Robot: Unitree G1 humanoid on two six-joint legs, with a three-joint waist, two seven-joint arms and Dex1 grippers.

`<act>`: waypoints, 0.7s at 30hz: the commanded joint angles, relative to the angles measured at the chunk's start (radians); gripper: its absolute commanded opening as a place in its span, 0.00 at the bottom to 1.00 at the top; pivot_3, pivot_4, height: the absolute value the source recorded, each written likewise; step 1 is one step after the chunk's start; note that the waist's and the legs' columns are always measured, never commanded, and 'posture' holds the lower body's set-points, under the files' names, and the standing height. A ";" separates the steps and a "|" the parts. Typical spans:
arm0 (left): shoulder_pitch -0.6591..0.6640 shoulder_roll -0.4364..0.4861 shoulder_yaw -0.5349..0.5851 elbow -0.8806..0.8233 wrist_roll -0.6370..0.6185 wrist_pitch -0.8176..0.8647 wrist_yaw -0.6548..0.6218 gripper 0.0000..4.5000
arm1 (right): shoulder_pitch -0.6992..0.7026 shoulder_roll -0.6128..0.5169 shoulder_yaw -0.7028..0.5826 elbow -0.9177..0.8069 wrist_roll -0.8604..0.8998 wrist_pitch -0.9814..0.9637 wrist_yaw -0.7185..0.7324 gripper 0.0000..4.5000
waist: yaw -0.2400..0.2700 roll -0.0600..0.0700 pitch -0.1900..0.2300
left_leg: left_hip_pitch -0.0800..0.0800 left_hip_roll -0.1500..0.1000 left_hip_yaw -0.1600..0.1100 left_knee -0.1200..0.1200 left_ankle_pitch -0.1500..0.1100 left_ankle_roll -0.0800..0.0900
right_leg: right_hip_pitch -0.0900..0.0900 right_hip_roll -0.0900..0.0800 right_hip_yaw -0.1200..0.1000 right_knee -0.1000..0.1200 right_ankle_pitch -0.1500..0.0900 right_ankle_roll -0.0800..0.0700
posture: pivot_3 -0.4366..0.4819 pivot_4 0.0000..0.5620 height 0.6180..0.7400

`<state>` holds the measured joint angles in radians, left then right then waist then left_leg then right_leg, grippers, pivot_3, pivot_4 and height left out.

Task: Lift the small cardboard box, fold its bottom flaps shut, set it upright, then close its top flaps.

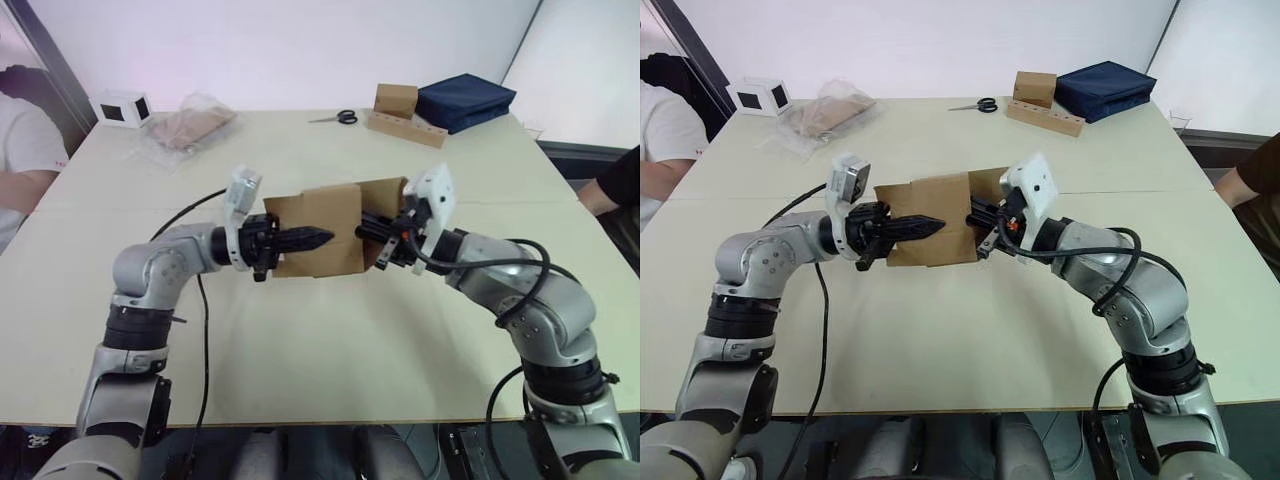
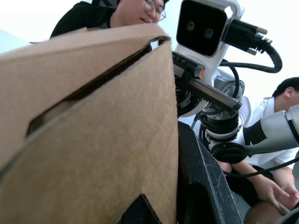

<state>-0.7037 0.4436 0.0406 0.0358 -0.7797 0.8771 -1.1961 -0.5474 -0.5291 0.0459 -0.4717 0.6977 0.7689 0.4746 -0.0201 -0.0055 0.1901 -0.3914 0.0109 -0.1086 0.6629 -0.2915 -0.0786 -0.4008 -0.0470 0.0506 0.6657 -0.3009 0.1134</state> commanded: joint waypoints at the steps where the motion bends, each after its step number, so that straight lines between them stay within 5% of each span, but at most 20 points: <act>1: -0.002 0.005 0.002 -0.028 -0.014 -0.009 0.002 0.01 | -0.013 -0.006 -0.029 -0.055 -0.001 -0.007 0.005 0.00 | 0.000 0.000 0.000 | 0.000 0.000 0.000 0.000 0.000 0.000 | 0.000 0.000 0.000 0.000 0.000 0.000 | 0.48 0.27 1.00; 21: -0.044 0.021 0.052 0.042 -0.026 -0.006 0.019 0.01 | 0.144 -0.173 -0.262 -0.139 0.094 0.077 0.051 0.00 | 0.002 0.000 0.000 | 0.000 0.000 0.000 0.000 0.000 0.000 | 0.000 0.000 0.000 0.000 0.000 0.000 | 0.48 0.27 1.00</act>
<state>-0.7206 0.4567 0.0618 0.0853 -0.7798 0.8766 -1.1797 -0.4159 -0.6881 -0.1631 -0.5700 0.7620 0.8410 0.5244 -0.0182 -0.0055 0.1901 -0.3914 0.0109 -0.1085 0.6628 -0.2916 -0.0784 -0.4005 -0.0470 0.0506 0.6655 -0.3009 0.1134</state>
